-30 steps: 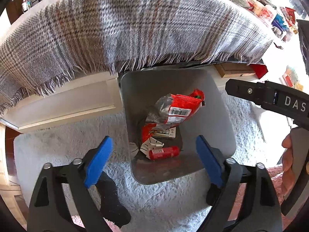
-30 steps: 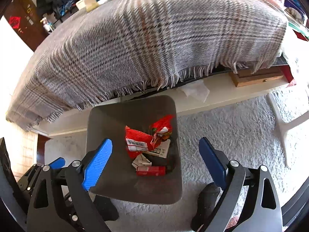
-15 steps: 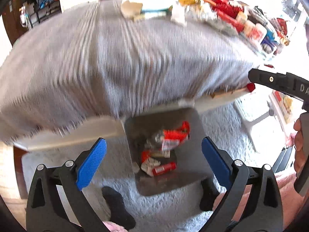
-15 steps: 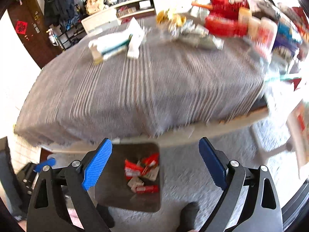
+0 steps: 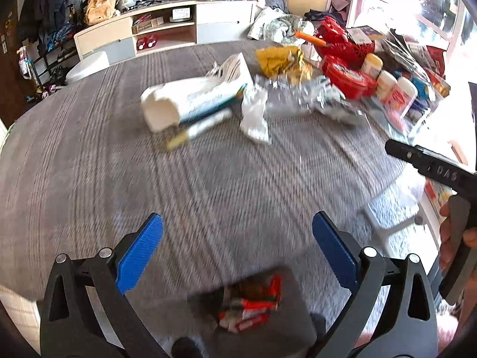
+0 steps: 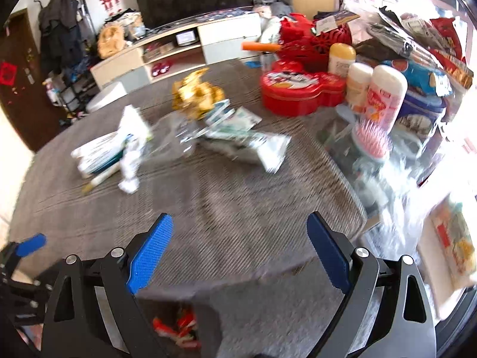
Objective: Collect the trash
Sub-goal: 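Grasp the white lozenge packet with the right tool while the left tool grasps crumpled tissue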
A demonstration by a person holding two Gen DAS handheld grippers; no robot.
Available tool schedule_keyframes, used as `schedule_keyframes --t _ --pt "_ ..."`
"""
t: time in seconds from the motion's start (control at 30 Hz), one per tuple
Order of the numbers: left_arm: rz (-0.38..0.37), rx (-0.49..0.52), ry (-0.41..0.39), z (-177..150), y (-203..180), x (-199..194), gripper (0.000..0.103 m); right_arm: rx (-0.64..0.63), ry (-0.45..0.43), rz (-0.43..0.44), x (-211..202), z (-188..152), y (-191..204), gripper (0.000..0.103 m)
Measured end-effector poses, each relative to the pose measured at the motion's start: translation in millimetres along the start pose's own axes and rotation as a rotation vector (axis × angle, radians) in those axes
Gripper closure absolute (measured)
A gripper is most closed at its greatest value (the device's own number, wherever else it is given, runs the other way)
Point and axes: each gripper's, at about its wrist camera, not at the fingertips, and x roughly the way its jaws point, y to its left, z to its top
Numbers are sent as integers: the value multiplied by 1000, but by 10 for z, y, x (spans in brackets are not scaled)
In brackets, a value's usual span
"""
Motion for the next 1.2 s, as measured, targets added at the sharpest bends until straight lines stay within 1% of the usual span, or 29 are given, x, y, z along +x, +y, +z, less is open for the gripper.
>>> schedule_keyframes --t 0.07,0.13,0.17,0.2,0.23,0.27,0.3,0.33,0.4,0.5,0.6,0.67,0.73,0.77,0.87,0.93,0.97,1.0,1.03,1.07,1.1,1.2 --pt "-6 -5 1 150 -24 150 9 -19 -11 -14 103 104 -44 13" --pt "-3 4 12 288 -66 320 15 -36 -17 -14 223 214 -64 20" --pt "-1 12 20 362 -88 404 20 -47 -12 -15 286 259 -63 23" --pt "-1 19 27 403 -98 466 26 -59 -9 -15 330 277 -67 29" --pt "0 26 37 452 -113 542 30 -77 -7 -18 384 309 -53 34" --pt "6 28 49 508 -126 637 35 -99 -2 -27 456 348 -45 36" --pt "11 24 58 544 -127 704 39 -108 3 -28 503 371 -52 40" --pt "15 16 67 582 -119 776 41 -115 11 -22 551 392 -54 42" --pt "17 -4 72 638 -84 870 45 -129 11 -19 613 432 -61 42" --pt "20 -14 54 721 -47 956 45 -160 -2 -30 662 468 -61 42" --pt "8 -28 56 793 -16 1043 46 -166 4 -25 737 491 -103 42" --pt "2 -35 56 825 -9 1101 46 -149 12 -5 789 503 -135 43" --pt "-2 -28 61 839 -30 1162 50 -131 30 22 844 505 -158 47" --pt "2 -22 61 844 -45 1179 51 -128 36 33 864 499 -158 47" --pt "9 4 49 856 -110 1222 51 -143 52 46 924 463 -113 49" --pt "4 8 43 864 -126 1232 52 -161 51 33 943 443 -68 62" --pt "2 7 40 873 -129 1240 54 -167 44 22 938 438 -58 69" --pt "-5 2 36 885 -127 1244 59 -167 44 20 938 437 -60 71" --pt "-11 -2 34 894 -124 1246 62 -161 43 23 929 442 -72 78" --pt "-17 -5 33 902 -113 1245 68 -157 43 27 925 450 -84 82" --pt "-17 -12 32 910 -104 1250 72 -157 43 30 909 452 -93 84" --pt "-17 -9 29 905 -106 1245 78 -170 36 25 855 447 -89 86"
